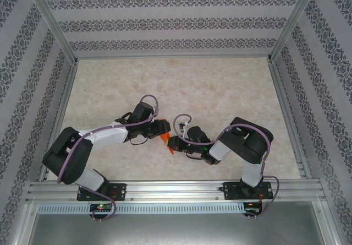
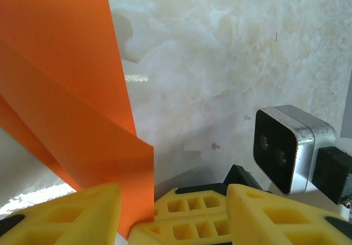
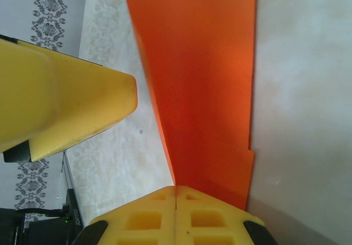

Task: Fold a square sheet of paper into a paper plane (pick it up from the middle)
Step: Fold the wing for the fifth time at the center of the table.

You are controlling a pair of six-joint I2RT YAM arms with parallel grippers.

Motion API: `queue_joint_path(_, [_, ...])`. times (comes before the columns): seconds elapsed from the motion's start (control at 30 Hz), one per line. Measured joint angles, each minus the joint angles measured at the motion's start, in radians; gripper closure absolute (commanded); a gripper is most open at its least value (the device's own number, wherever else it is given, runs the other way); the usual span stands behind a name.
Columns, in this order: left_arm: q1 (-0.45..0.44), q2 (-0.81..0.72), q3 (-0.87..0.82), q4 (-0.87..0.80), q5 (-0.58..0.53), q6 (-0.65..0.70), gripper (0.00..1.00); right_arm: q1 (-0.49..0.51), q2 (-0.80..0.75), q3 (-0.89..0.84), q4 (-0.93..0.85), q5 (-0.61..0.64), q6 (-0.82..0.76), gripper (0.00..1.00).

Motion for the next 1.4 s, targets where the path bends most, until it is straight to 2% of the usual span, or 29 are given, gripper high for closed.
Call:
queue_joint_path(0.07, [-0.001,0.016,0.000,0.011,0.001,0.000,0.47,0.000,0.004,-0.002,0.007,-0.003,0.012,1.00])
queue_joint_path(0.17, [-0.001,0.035,0.000,0.025,0.001,0.000,0.47,0.000,0.005,-0.009,0.013,-0.004,0.022,0.95])
queue_joint_path(0.33, [-0.001,0.048,0.008,0.033,0.001,0.000,0.47,0.000,-0.015,-0.010,0.012,-0.014,0.031,0.70])
queue_joint_path(0.5, [-0.001,0.048,0.012,0.034,-0.004,0.000,0.47,0.001,-0.096,0.000,-0.124,-0.002,-0.021,0.64])
queue_joint_path(0.73, [-0.001,0.048,0.017,0.033,-0.008,0.000,0.48,0.064,-0.232,0.101,-0.486,0.129,-0.199,0.62])
queue_joint_path(0.97, [-0.001,0.048,0.029,0.033,-0.012,0.000,0.48,0.129,-0.288,0.116,-0.666,0.305,-0.366,0.60])
queue_joint_path(1.17, [-0.001,0.048,0.029,0.033,-0.011,0.000,0.48,0.158,-0.296,0.138,-0.746,0.409,-0.486,0.60])
queue_joint_path(1.4, [-0.001,0.048,0.029,0.033,-0.012,0.000,0.48,0.160,-0.286,0.175,-0.752,0.437,-0.591,0.60])
